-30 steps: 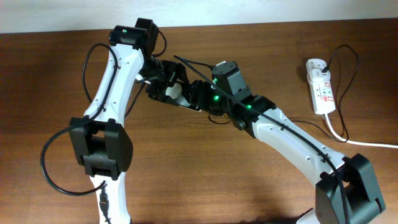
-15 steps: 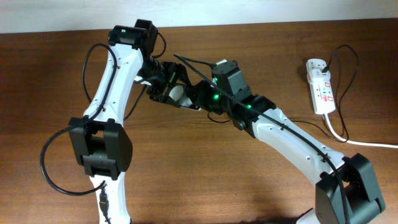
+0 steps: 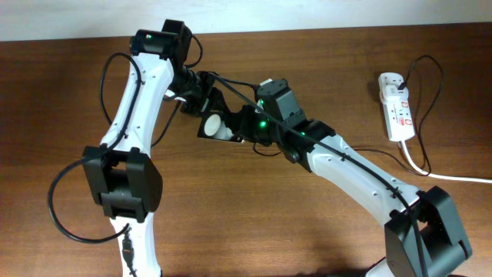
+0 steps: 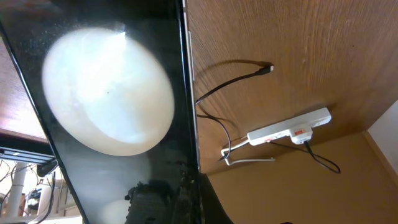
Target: Plug charger to phone and switch on socket
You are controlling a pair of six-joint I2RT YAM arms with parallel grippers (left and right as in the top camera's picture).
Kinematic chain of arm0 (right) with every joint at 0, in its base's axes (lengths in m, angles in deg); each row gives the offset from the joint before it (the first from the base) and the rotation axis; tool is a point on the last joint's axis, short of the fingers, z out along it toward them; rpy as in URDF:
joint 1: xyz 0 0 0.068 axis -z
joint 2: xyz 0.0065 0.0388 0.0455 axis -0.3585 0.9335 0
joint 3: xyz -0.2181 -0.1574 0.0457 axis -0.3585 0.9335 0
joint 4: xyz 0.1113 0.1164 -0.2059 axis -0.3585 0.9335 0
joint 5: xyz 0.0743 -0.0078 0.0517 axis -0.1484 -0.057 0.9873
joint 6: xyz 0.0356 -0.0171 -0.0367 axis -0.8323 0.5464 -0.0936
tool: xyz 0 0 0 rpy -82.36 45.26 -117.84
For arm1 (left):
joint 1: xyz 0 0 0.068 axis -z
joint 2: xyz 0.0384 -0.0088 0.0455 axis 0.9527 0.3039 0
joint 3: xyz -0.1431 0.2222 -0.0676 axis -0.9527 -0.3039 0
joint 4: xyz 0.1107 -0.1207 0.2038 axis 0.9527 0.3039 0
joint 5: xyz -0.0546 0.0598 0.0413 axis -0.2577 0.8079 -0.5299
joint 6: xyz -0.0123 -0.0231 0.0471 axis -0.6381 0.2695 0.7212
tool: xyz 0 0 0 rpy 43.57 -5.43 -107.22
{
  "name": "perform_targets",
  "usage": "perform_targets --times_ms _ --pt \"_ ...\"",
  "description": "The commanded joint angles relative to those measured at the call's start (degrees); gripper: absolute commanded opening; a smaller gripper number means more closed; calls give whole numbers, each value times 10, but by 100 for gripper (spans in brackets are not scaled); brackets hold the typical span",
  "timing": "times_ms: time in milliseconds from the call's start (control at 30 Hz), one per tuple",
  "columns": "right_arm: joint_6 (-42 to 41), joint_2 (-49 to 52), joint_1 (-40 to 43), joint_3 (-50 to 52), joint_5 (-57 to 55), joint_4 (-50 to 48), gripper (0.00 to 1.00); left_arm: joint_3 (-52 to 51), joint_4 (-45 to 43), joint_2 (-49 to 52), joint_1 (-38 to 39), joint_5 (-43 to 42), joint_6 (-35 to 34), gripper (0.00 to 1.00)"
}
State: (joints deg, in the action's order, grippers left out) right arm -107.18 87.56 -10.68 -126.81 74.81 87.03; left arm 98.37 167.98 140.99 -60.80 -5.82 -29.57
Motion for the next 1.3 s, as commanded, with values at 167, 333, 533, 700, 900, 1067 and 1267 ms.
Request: perform_targets --times_ms 167,333,533,700,900,1067,1267 --pt "30 -5 19 -14 -9 -12 4 2 14 5 7 38 -2 26" --pt "75 -5 80 -14 46 22 4 2 11 5 7 148 19 99" --pt "172 -43 160 -14 113 113 4 2 -47 5 7 112 305 99" --pt "223 -153 226 -14 89 223 4 2 -61 5 7 69 388 99" --pt "240 -240 258 9 89 279 4 2 -117 5 7 -61 508 99" --pt "225 -276 258 38 94 267 4 2 -150 5 7 -96 525 99" --pt "125 -287 258 105 130 120 4 2 -180 5 7 -194 535 99"
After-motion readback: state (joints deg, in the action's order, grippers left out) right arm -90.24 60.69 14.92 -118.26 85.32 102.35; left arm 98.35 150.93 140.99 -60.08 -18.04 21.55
